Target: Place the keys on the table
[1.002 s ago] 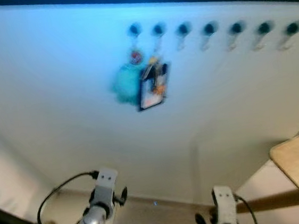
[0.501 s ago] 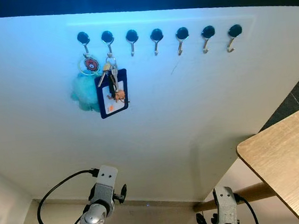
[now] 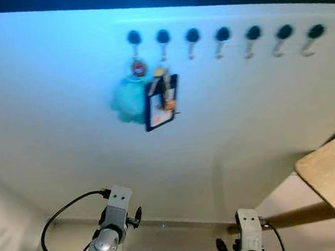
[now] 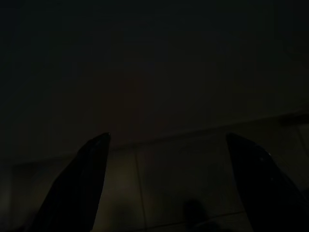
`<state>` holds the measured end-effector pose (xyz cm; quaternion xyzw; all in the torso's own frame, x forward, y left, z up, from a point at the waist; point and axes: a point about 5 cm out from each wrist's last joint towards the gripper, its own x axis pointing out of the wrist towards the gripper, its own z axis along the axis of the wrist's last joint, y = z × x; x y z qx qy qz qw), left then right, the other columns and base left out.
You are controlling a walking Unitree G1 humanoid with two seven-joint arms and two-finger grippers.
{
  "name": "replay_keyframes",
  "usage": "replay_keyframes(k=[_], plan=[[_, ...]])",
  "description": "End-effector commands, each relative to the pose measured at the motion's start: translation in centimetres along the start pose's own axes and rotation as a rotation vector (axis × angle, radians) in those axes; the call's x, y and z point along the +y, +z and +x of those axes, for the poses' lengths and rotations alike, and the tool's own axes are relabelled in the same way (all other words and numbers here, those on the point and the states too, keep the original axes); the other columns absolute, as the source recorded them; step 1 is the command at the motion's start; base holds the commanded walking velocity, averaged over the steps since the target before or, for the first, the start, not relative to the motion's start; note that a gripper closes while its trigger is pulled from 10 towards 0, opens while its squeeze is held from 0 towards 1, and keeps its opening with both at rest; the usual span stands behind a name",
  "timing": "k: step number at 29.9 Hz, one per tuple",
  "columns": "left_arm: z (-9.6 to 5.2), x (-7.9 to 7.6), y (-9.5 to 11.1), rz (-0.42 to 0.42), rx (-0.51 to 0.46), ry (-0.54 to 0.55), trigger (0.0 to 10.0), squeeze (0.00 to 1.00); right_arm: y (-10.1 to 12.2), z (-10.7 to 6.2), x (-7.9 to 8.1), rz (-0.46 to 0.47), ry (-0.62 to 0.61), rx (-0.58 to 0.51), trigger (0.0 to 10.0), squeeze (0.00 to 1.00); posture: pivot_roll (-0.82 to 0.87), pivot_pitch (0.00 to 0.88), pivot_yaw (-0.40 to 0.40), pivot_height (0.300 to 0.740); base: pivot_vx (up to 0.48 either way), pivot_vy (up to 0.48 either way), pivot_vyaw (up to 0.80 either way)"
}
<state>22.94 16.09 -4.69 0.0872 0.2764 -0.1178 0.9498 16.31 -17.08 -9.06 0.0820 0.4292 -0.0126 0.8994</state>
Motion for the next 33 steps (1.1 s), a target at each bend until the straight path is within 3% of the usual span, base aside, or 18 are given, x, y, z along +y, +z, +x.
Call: replay_keyframes(k=[1,7,12,13,15,19,23,30,31,33], plan=[[-0.2,0.2,-0.2,0.015,0.001,-0.002,10.0,0.0,-0.1,-0.1,-0.5,0.0,-0.015,-0.001,10.0,0.0,0.05,0.071,-0.008,0.74,0.0,0.0,0.0],[-0.2,0.2,-0.3,0.013,-0.001,-0.007,10.0,0.0,-0.2,-0.2,-0.5,-0.006,-0.015,-0.005,10.0,0.0,0.05,0.071,-0.008,0.74,0.0,0.0,0.0],[-0.2,0.0,0.4,0.016,-0.044,-0.041,10.0,0.0,1.0,-0.2,-0.6,-0.05,-0.003,-0.1,10.0,0.0,0.05,0.071,-0.009,0.74,0.0,0.0,0.0],[-0.4,0.1,0.8,0.023,-0.095,-0.077,10.0,0.0,2.0,-0.3,-0.6,-0.085,0.021,-0.183,10.0,0.0,0.04,0.072,-0.005,0.74,0.0,0.0,0.0],[-0.5,0.2,1.0,0.027,-0.117,-0.094,10.0,0.0,2.4,-0.4,-0.5,-0.102,0.036,-0.219,10.0,0.0,0.04,0.072,-0.005,0.74,0.0,0.0,0.0],[-2.2,1.2,1.6,0.096,-0.252,-0.193,10.0,0.0,4.4,-1.3,0.2,-0.246,0.145,-0.409,10.0,0.0,0.03,0.077,-0.007,0.74,0.0,0.0,0.0],[-3.6,2.2,2.9,0.109,-0.367,-0.187,10.0,0.0,5.9,-2.3,0.8,-0.311,0.196,-0.545,10.0,0.0,0.04,0.078,-0.014,0.74,0.0,0.0,0.0],[-5.6,2.2,6.2,0.06,-0.554,-0.183,10.0,0.0,8.1,-4.6,1.0,-0.293,0.213,-0.76,10.0,0.0,0.04,0.081,-0.027,0.74,0.0,0.0,0.0],[-6.4,1.6,8.4,0.05,-0.652,-0.189,10.0,0.0,9.9,-6.2,1.2,-0.265,0.208,-0.893,10.0,0.0,0.04,0.082,-0.027,0.74,0.0,0.0,0.0],[-6.9,1.1,9.9,0.041,-0.716,-0.201,10.0,0.0,11.2,-7.4,1.5,-0.253,0.213,-0.98,10.0,0.0,0.04,0.082,-0.027,0.74,0.0,0.0,0.0]])
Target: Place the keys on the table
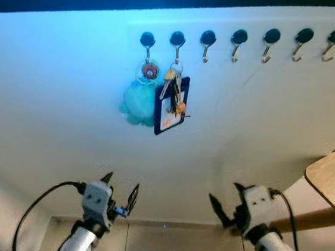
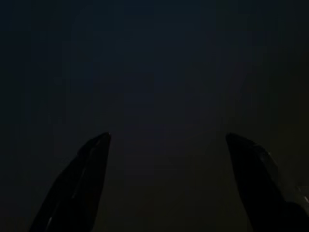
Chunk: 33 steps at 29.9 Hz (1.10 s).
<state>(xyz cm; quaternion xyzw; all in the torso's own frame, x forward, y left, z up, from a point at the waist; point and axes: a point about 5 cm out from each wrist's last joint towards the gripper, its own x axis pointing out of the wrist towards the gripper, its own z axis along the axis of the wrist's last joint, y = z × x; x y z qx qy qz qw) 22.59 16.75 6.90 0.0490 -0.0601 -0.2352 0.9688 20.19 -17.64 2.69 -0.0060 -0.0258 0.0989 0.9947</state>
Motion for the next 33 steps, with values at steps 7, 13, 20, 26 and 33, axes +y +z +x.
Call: replay_keyframes(k=[7,13,20,26,33], plan=[[2.8,-1.7,4.6,-0.055,-0.176,-0.044,10.0,0.0,5.0,0.7,0.0,-0.026,-0.002,-0.217,10.0,0.0,0.03,0.071,-0.021,0.74,0.0,0.0,0.0],[3.7,-1.9,6.6,-0.081,-0.227,-0.022,10.0,0.0,5.9,0.4,-0.1,-0.017,-0.009,-0.221,10.0,0.0,0.02,0.072,-0.017,0.74,0.0,0.0,0.0],[4.3,-2.9,8.0,-0.125,-0.253,-0.054,10.0,0.0,6.0,0.3,0.6,-0.005,0.003,-0.206,10.0,0.0,0.02,0.075,-0.018,0.74,0.0,0.0,0.0],[4.5,-4.5,8.7,-0.151,-0.261,-0.154,10.0,0.0,6.2,0.4,0.9,-0.002,0.017,-0.206,10.0,0.0,0.02,0.079,-0.02,0.74,0.0,0.0,0.0],[4.9,-5.9,9.5,-0.168,-0.249,-0.26,10.0,0.0,6.8,0.8,1.1,0.011,0.036,-0.21,10.0,0.0,0.03,0.082,-0.018,0.74,0.0,0.0,0.0]])
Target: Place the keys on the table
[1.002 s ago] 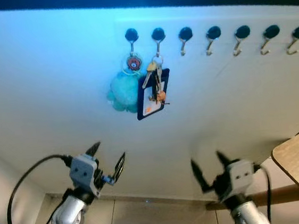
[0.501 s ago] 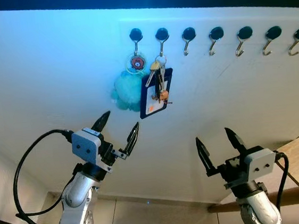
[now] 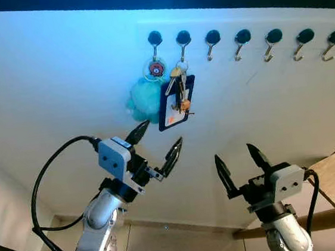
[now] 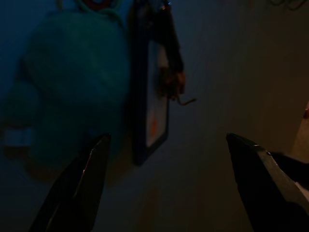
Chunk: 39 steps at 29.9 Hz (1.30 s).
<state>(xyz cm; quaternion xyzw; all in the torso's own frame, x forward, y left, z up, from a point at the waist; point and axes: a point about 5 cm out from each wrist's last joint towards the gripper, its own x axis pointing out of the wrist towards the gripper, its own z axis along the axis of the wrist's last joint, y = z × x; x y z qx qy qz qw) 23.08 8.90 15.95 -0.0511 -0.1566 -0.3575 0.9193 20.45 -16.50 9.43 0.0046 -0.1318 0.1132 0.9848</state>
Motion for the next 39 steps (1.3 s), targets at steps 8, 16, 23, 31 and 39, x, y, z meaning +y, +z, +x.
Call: replay_keyframes(k=[8,16,23,31,39], plan=[[1.6,-0.2,0.2,-0.012,0.006,-0.01,10.0,0.0,0.7,0.6,2.1,0.062,0.141,-0.01,10.0,0.0,0.03,0.083,-0.014,0.74,0.0,0.0,0.0],[2.0,0.1,0.0,-0.027,0.032,0.017,10.0,0.0,1.2,0.9,3.0,0.068,0.191,-0.014,10.0,0.0,0.03,0.085,-0.013,0.74,0.0,0.0,0.0],[2.2,0.0,-0.1,-0.037,0.04,0.008,9.2,0.0,1.4,1.0,3.3,0.072,0.216,-0.016,10.0,0.0,0.03,0.086,-0.013,0.74,0.0,0.0,0.0],[2.7,-0.1,0.3,-0.045,0.032,-0.001,0.0,0.0,1.5,1.2,3.5,0.071,0.232,-0.014,10.0,0.0,0.03,0.086,-0.013,0.74,0.0,0.0,0.0],[2.8,-0.1,0.7,-0.048,0.019,-0.006,0.0,0.0,1.5,1.1,3.6,0.067,0.238,-0.007,10.0,0.0,0.03,0.086,-0.014,0.74,0.0,0.0,0.0]])
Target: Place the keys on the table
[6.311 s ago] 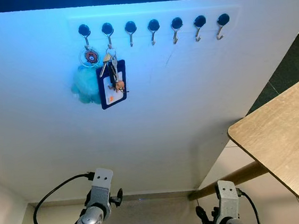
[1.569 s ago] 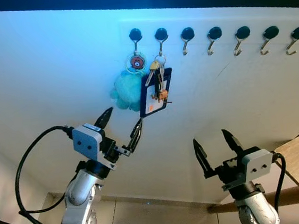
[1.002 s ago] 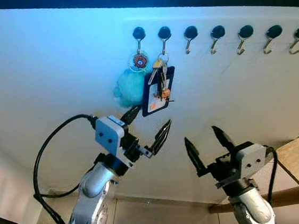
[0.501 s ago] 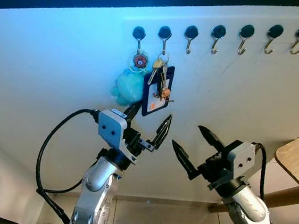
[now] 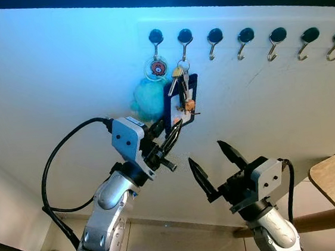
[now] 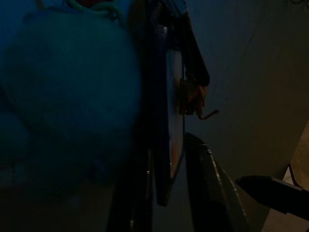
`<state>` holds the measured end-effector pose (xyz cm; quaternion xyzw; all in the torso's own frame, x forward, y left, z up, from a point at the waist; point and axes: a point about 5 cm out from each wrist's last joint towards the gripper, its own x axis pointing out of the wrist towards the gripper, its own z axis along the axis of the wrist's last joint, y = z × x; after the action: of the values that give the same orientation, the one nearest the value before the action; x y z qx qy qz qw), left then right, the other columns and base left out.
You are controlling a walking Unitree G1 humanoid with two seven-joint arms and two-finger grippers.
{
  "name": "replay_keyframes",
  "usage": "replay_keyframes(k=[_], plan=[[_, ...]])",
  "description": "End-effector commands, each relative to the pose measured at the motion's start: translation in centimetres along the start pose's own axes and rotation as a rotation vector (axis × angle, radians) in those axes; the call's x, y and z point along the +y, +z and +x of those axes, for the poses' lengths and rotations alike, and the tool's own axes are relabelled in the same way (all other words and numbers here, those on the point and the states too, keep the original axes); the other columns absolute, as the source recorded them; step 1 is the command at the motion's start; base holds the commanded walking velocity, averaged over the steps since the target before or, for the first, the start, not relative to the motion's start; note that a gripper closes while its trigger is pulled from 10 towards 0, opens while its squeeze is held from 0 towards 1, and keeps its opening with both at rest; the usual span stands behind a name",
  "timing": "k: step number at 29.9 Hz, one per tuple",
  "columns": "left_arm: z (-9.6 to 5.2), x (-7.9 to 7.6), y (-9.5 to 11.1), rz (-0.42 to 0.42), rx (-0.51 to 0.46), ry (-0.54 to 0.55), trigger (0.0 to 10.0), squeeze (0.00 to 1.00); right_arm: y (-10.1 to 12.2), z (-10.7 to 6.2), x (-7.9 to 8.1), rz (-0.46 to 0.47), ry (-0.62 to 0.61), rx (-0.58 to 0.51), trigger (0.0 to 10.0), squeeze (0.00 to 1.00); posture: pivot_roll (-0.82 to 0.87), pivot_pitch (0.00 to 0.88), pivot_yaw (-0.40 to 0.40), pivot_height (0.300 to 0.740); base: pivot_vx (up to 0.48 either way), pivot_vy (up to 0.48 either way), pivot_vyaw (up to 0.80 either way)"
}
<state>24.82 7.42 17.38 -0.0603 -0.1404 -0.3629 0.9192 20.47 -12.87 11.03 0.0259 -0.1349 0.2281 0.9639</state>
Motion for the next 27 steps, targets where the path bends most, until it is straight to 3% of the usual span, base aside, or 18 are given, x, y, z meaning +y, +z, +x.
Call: replay_keyframes(k=[1,15,27], plan=[[0.2,-0.2,0.1,-0.018,-0.005,-0.002,0.0,0.0,0.0,-0.1,0.2,-0.004,0.012,0.01,10.0,0.0,0.03,0.087,-0.013,0.74,0.0,0.0,0.0],[0.6,-0.2,1.3,-0.003,-0.058,-0.032,0.0,0.0,0.0,-0.1,0.3,-0.007,0.017,0.012,10.0,0.0,0.04,0.089,-0.013,0.74,0.0,0.0,0.0],[1.2,0.0,3.7,-0.002,-0.182,-0.061,0.0,0.0,0.1,-0.2,0.4,-0.008,0.021,0.012,10.0,0.0,0.03,0.091,-0.014,0.74,0.0,0.0,0.0]])
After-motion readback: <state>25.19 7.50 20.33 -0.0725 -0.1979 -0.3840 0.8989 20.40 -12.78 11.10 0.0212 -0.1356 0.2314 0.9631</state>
